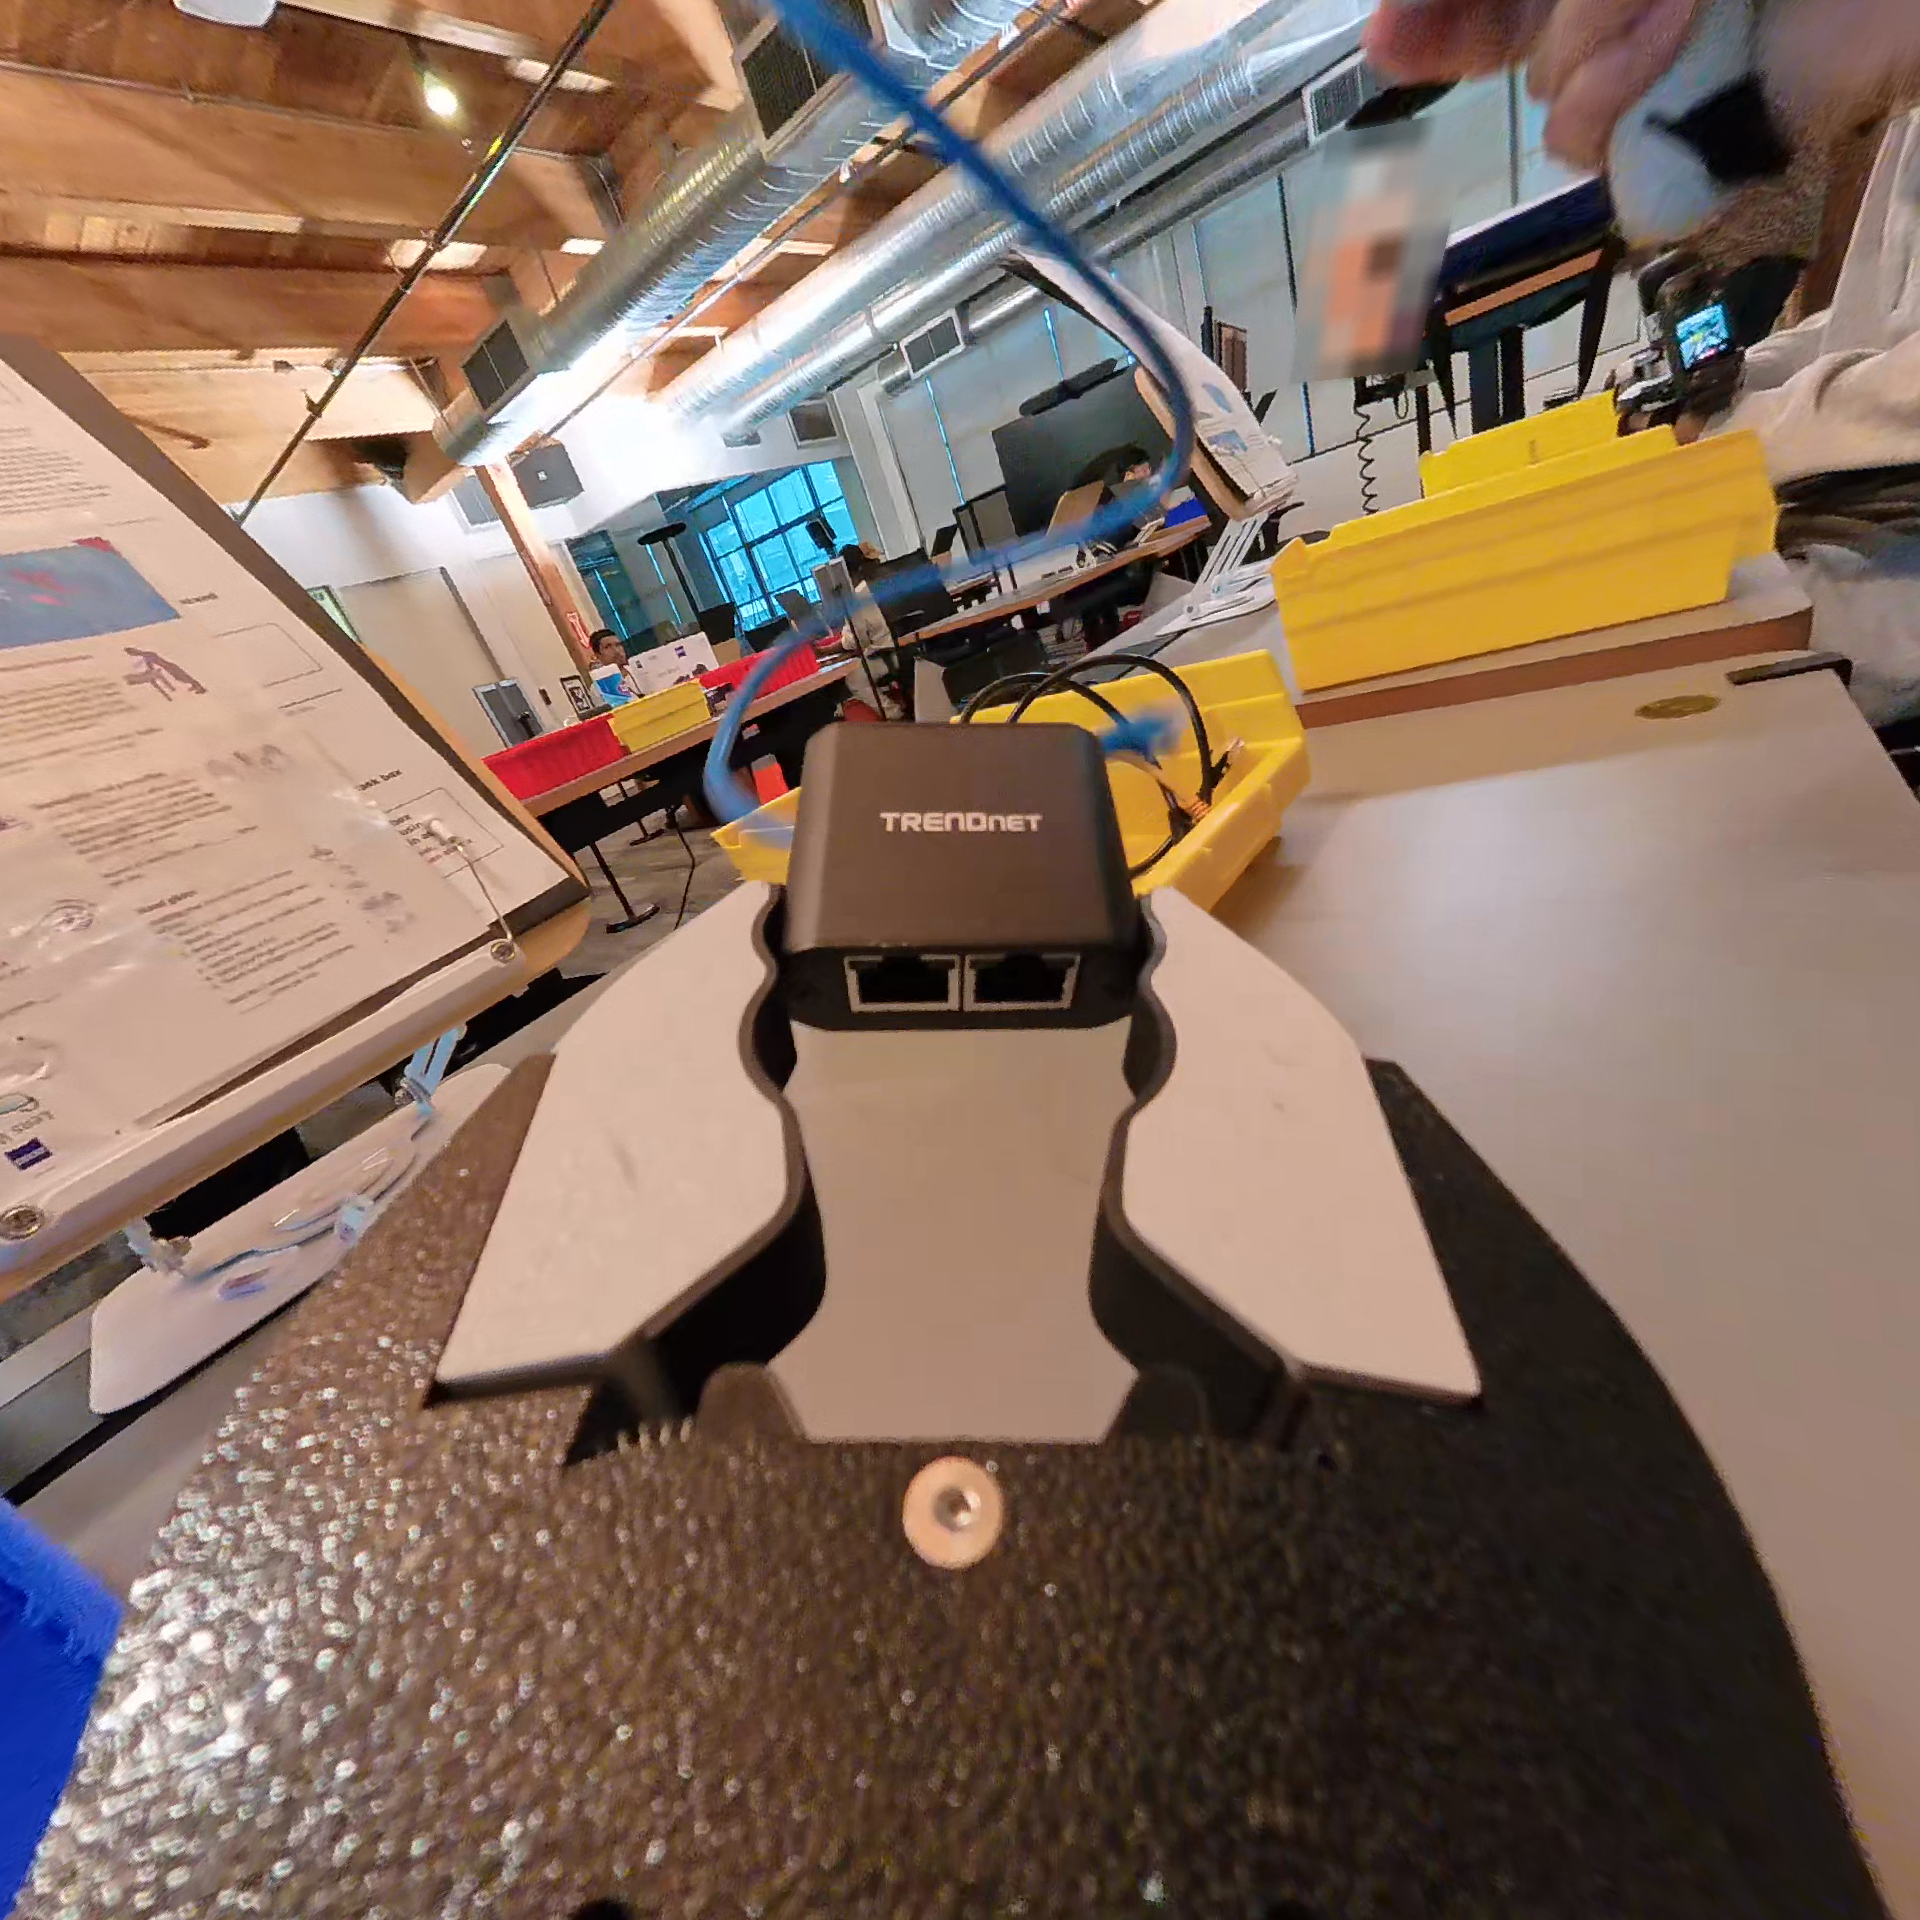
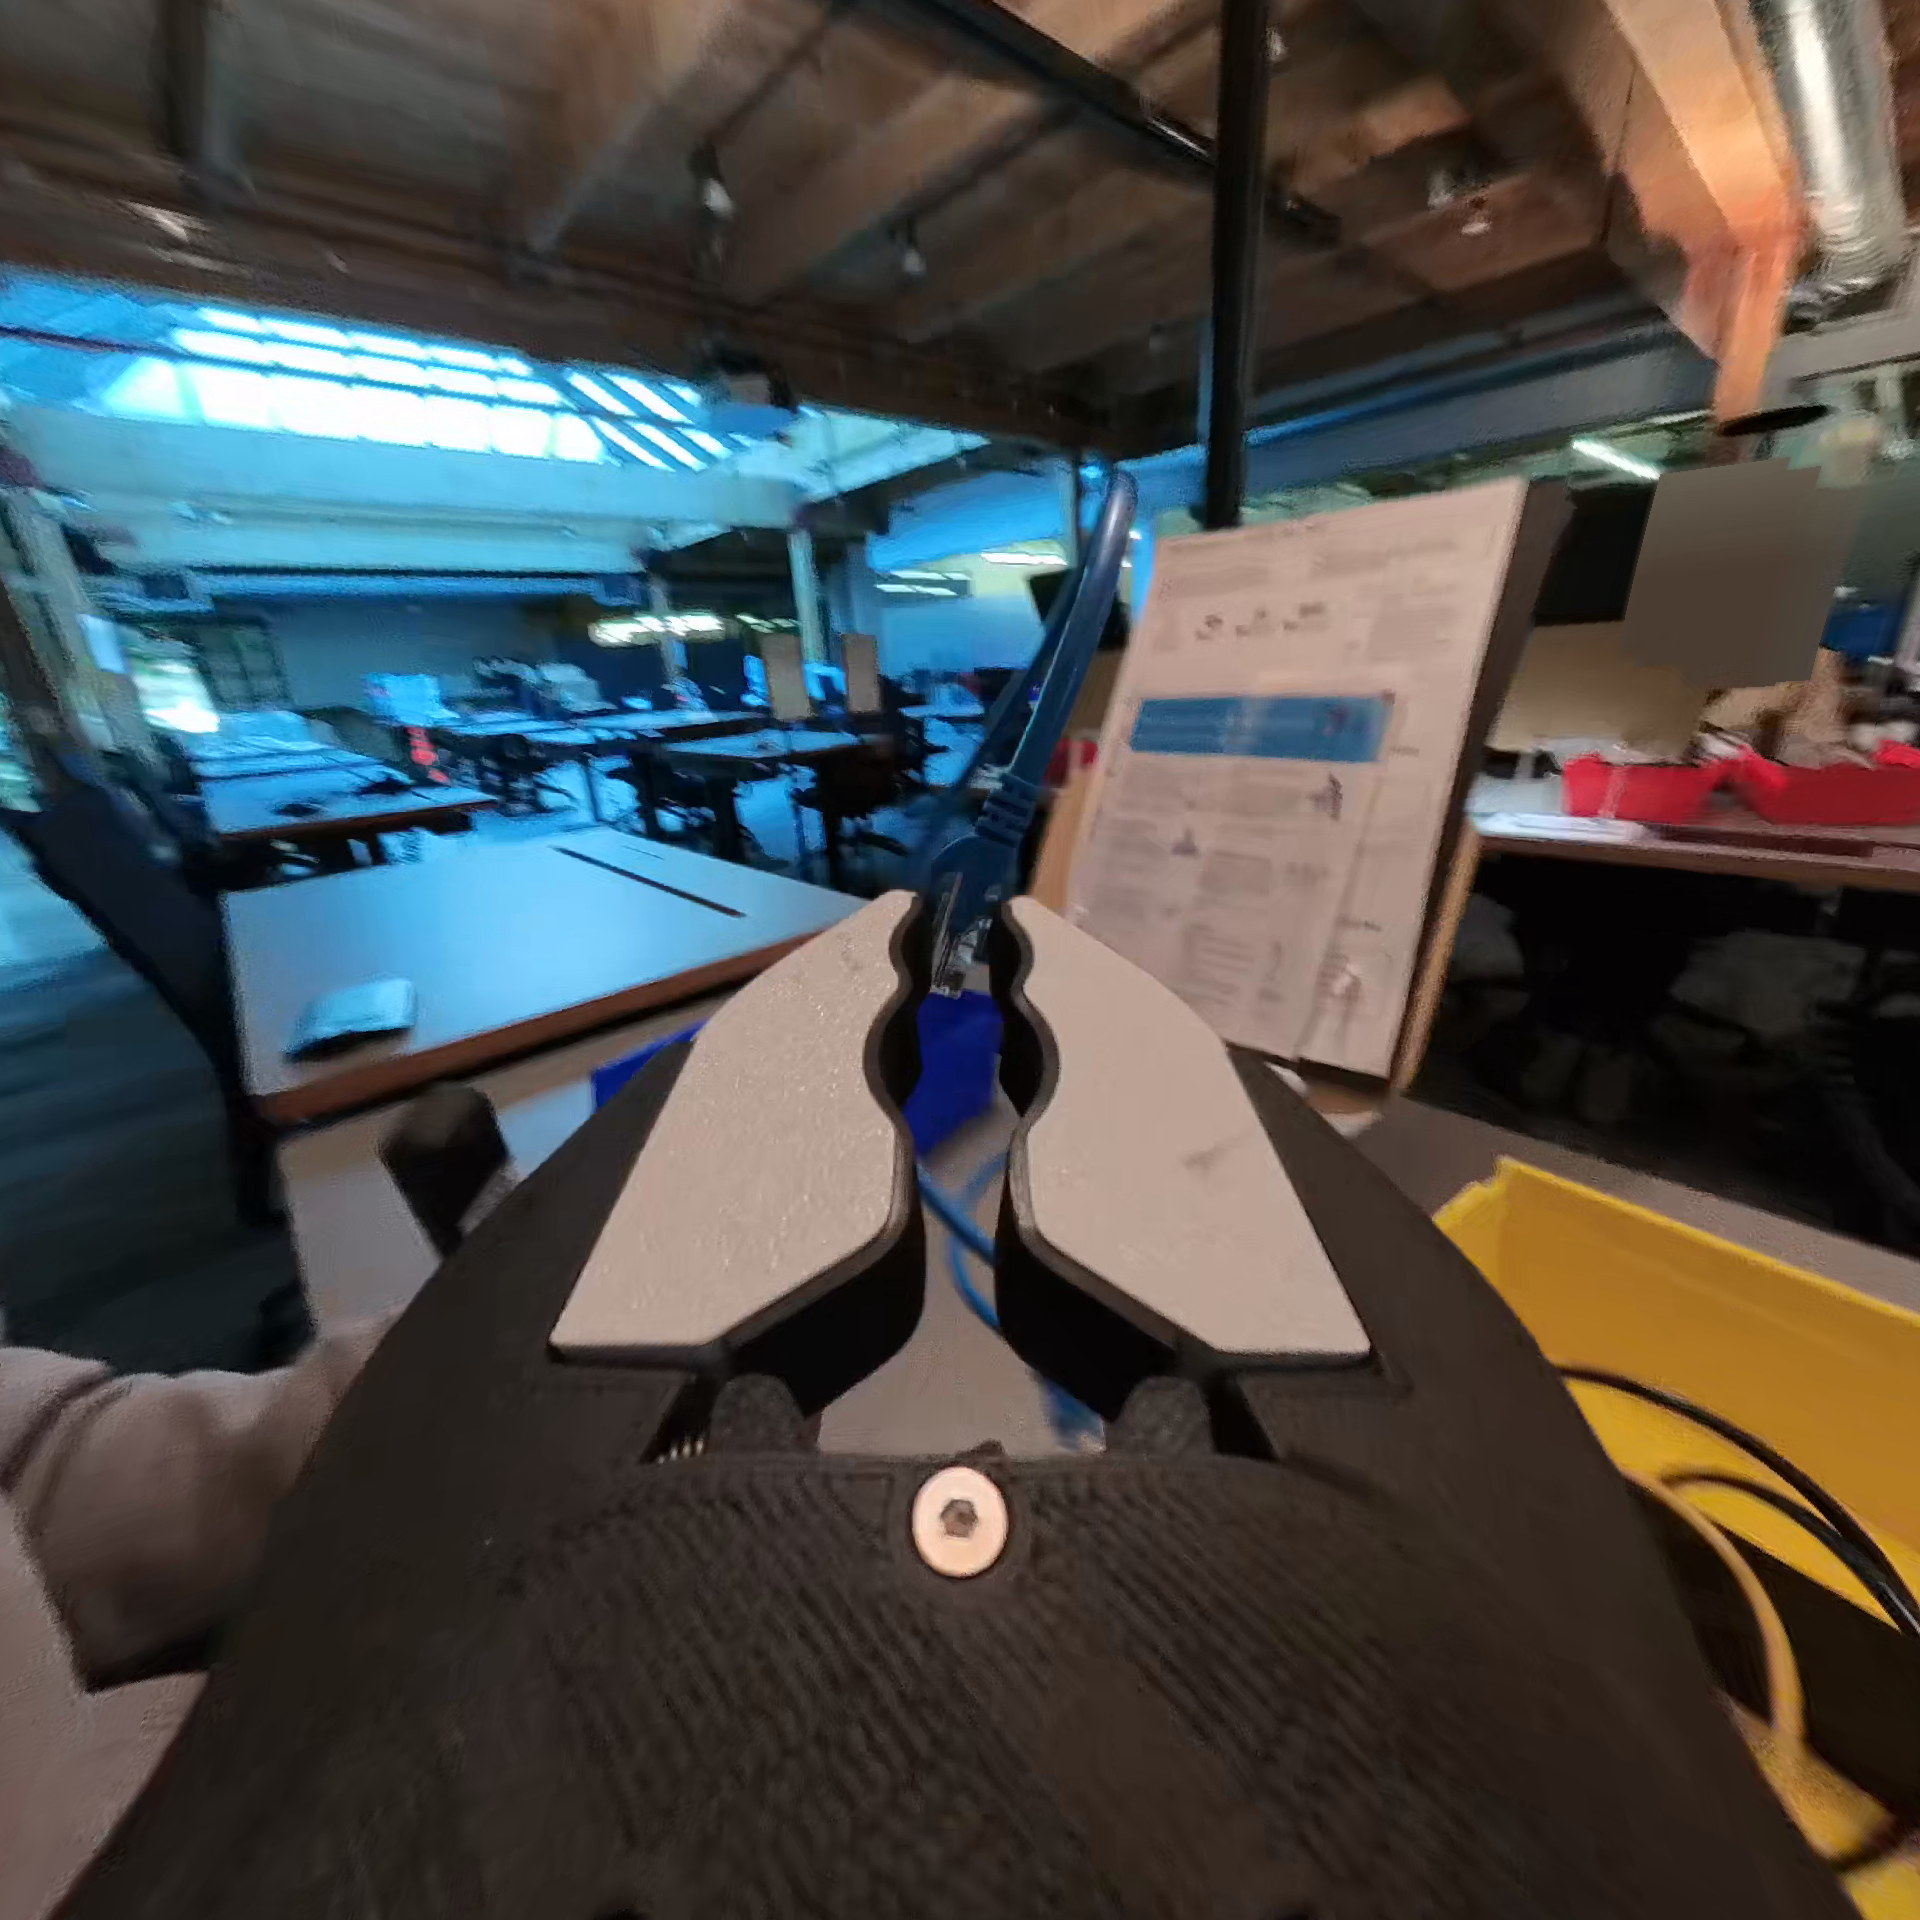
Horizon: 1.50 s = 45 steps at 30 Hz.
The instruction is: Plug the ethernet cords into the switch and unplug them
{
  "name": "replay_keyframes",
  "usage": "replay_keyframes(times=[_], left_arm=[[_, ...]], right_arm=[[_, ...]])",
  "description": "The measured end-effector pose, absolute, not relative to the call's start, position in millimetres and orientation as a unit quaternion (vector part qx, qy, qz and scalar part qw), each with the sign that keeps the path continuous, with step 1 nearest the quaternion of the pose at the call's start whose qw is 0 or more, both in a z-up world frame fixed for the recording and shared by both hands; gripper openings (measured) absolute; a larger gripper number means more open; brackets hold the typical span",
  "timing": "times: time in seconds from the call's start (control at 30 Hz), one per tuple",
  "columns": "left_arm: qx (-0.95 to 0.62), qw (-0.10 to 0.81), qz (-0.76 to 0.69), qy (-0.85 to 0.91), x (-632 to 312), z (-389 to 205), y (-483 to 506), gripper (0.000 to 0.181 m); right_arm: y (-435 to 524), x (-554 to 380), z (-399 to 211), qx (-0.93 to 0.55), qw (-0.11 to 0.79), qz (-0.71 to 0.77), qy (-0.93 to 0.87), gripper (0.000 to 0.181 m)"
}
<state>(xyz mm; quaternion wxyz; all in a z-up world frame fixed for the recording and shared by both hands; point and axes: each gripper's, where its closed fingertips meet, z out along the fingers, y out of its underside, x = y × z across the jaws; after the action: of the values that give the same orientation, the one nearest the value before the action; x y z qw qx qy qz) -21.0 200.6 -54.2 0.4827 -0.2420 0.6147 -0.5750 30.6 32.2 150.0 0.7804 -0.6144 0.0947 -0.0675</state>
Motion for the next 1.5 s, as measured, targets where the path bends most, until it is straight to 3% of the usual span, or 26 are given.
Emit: replay_keyframes(times=[0.17,0.3,0.47,0.67,1.03,1.3,1.43,1.5], left_arm=[[-0.249,0.481,-0.583,0.606,-21,-53,204,0.061],[-0.254,0.471,-0.588,0.607,-20,-56,205,0.061],[-0.255,0.462,-0.589,0.612,-19,-60,203,0.061],[-0.252,0.453,-0.592,0.617,-19,-63,199,0.061],[-0.248,0.447,-0.594,0.621,-20,-65,195,0.061],[-0.245,0.438,-0.595,0.628,-20,-69,190,0.061],[-0.240,0.435,-0.591,0.636,-21,-71,186,0.061],[-0.238,0.431,-0.593,0.638,-21,-71,184,0.061]], right_arm=[[18,56,171,-0.636,0.744,-0.169,0.116,0.011],[7,112,141,-0.687,0.686,-0.198,0.134,0.011],[19,136,72,-0.750,0.640,-0.122,0.113,0.012],[26,132,66,-0.726,0.674,-0.072,0.116,0.012],[0,201,-41,-0.812,0.486,-0.222,0.232,0.012],[-21,200,-143,-0.933,0.200,-0.225,0.197,0.018],[-20,200,-122,-0.891,0.279,-0.222,0.282,0.062],[-22,198,-98,-0.852,0.346,-0.218,0.325,0.072]])
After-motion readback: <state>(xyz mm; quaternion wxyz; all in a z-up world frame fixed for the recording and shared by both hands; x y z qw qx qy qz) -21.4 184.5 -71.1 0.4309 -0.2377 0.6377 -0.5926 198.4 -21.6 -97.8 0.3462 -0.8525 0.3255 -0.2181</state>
